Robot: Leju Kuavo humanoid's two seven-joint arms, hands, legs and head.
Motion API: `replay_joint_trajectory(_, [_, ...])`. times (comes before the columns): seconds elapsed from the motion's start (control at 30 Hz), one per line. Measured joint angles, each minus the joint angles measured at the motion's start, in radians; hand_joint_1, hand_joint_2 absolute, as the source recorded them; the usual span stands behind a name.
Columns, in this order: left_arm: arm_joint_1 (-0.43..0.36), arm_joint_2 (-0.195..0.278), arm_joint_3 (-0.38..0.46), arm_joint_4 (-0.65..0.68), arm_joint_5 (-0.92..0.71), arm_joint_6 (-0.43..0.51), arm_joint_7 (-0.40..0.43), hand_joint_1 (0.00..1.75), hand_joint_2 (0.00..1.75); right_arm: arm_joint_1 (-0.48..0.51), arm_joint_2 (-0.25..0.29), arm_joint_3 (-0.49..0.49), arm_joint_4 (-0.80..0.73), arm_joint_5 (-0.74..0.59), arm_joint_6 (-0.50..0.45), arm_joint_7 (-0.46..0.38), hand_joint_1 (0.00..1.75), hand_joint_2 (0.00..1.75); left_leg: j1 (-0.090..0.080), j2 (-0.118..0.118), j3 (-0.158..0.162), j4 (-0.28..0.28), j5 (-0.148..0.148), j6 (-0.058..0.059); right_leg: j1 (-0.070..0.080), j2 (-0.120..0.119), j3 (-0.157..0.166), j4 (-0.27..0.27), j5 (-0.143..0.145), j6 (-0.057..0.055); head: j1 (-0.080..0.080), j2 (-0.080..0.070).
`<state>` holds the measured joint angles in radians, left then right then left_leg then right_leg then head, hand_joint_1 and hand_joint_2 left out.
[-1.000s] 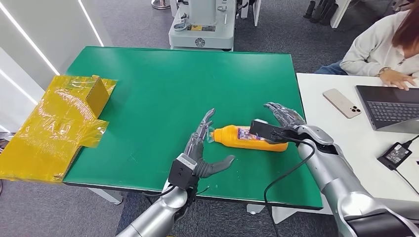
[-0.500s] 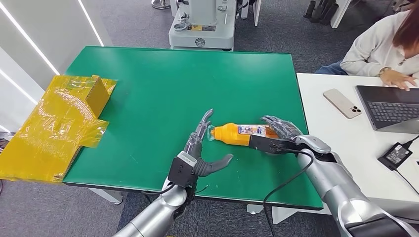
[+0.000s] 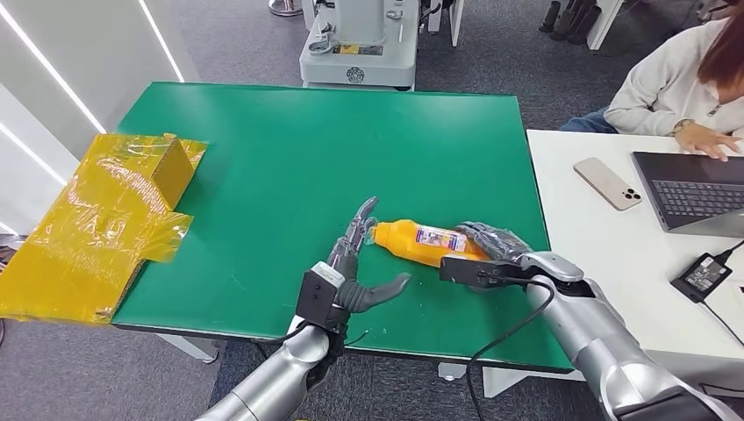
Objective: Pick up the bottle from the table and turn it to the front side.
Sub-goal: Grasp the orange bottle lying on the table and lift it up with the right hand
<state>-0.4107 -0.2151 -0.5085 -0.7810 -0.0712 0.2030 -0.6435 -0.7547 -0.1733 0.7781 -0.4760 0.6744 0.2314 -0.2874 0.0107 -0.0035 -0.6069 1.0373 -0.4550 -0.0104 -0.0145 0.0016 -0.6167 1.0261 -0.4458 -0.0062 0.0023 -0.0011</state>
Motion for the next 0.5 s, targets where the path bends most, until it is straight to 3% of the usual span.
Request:
replay_joint_trajectory(0.2, [-0.001,0.006,0.000,0.023,0.018,-0.011,-0.006,0.00,1.75,0.035,-0.030,0.014,-0.024,-0.022,-0.017,-0.012,0.15,1.75,0.000,0.000,0.000,0.000,0.000,0.000,0.000,0.000,0.000,0.000,0.000,0.000,0.000,0.000])
replay_joint_trajectory(0.4, [-0.001,0.010,0.001,0.036,0.036,-0.012,-0.006,0.00,1.75,0.052,-0.049,0.026,-0.039,-0.028,-0.032,-0.020,0.39,1.75,0.000,0.000,0.001,0.000,0.000,0.000,0.000,0.000,0.001,0.000,0.000,0.000,0.000,0.000])
replay_joint_trajectory(0.5, [-0.001,0.014,0.001,0.037,0.039,-0.012,-0.006,0.00,1.75,0.055,-0.053,0.032,-0.047,-0.029,-0.034,-0.020,0.65,1.75,0.000,0.000,0.001,0.000,0.000,0.000,0.000,0.000,0.001,0.000,0.000,0.000,0.000,0.000])
